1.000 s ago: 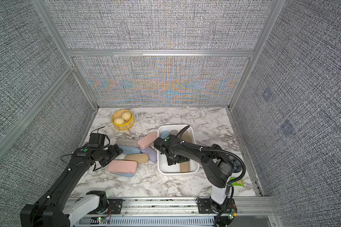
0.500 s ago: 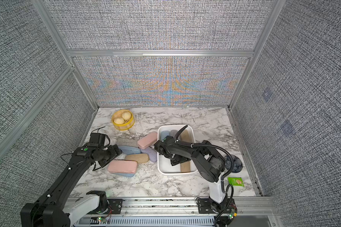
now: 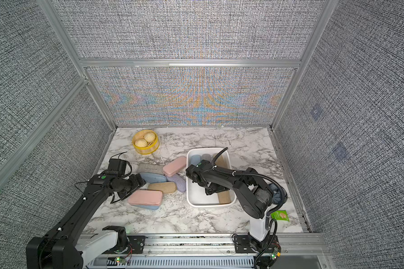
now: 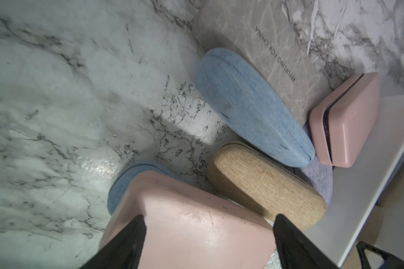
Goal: Put the glasses cases into the storage boxes
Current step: Pick up the glasses case at the center of the board.
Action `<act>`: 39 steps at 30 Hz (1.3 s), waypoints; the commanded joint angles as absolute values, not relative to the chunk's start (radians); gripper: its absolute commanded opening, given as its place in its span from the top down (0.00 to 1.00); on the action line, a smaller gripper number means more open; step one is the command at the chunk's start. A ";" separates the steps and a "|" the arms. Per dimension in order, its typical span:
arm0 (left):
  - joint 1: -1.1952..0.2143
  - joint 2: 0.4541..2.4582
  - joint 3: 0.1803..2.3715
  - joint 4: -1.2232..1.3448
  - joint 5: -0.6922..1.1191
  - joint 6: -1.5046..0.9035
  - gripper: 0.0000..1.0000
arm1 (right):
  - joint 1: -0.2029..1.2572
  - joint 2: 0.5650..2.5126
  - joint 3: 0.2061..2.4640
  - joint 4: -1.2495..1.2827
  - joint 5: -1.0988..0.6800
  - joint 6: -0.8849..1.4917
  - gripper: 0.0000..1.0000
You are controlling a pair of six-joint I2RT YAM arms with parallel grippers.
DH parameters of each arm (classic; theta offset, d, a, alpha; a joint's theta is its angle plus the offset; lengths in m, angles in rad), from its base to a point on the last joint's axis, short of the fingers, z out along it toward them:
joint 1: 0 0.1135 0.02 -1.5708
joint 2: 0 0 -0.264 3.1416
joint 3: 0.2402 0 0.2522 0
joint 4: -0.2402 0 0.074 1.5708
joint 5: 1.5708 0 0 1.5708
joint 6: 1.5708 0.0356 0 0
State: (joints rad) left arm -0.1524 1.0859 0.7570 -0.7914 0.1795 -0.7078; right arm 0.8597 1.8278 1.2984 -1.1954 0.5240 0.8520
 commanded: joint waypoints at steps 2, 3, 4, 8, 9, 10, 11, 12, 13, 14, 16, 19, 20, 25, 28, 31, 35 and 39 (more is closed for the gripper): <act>-0.242 1.116 0.769 -0.752 0.196 -0.690 0.15 | 0.903 1.734 1.329 -1.193 0.516 0.833 0.16; -0.268 1.133 0.778 -0.744 0.197 -0.682 0.16 | 0.913 1.712 1.336 -1.192 0.509 0.832 0.16; -0.297 1.156 0.792 -0.738 0.195 -0.673 0.17 | 0.923 1.687 1.343 -1.188 0.501 0.831 0.16; -0.382 1.263 0.872 -0.739 0.156 -0.649 0.20 | 0.941 1.605 1.347 -1.153 0.444 0.831 0.16; -0.386 1.279 0.881 -0.735 0.137 -0.662 0.20 | 0.944 1.589 1.344 -1.145 0.434 0.830 0.16; -0.387 1.292 0.889 -0.719 0.126 -0.680 0.19 | 0.948 1.572 1.342 -1.135 0.428 0.830 0.16; -0.387 1.305 0.892 -0.701 0.118 -0.698 0.19 | 0.954 1.556 1.337 -1.127 0.424 0.830 0.16; -0.386 1.317 0.901 -0.691 0.113 -0.713 0.19 | 0.955 1.545 1.335 -1.120 0.418 0.830 0.16; -0.388 1.334 0.914 -0.686 0.106 -0.733 0.19 | 0.957 1.534 1.332 -1.115 0.413 0.831 0.17; -0.386 1.352 0.927 -0.686 0.097 -0.755 0.19 | 0.960 1.526 1.330 -1.114 0.405 0.833 0.17; -0.386 1.374 0.942 -0.683 0.052 -0.813 0.19 | 0.965 1.516 1.330 -1.108 0.397 0.833 0.18; -0.382 1.411 0.990 -0.697 -0.068 -0.874 0.19 | 0.977 1.507 1.324 -1.093 0.393 0.828 0.20; -0.378 1.430 1.020 -0.713 -0.104 -0.879 0.19 | 0.979 1.509 1.322 -1.091 0.389 0.827 0.20; -0.349 1.514 1.104 -0.745 -0.122 -0.942 0.19 | 0.992 1.511 1.326 -1.089 0.385 0.816 0.21; -0.319 1.547 1.102 -0.726 -0.102 -0.995 0.20 | 0.991 1.499 1.317 -1.082 0.378 0.815 0.21; -0.288 1.565 1.104 -0.704 -0.101 -1.032 0.21 | 0.993 1.487 1.309 -1.077 0.370 0.807 0.22; -0.284 1.599 1.132 -0.722 -0.087 -1.044 0.22 | 0.993 1.470 1.295 -1.080 0.372 0.802 0.22; -0.284 1.616 1.089 -0.711 -0.076 -1.088 0.23 | 0.993 1.455 1.286 -1.086 0.382 0.796 0.22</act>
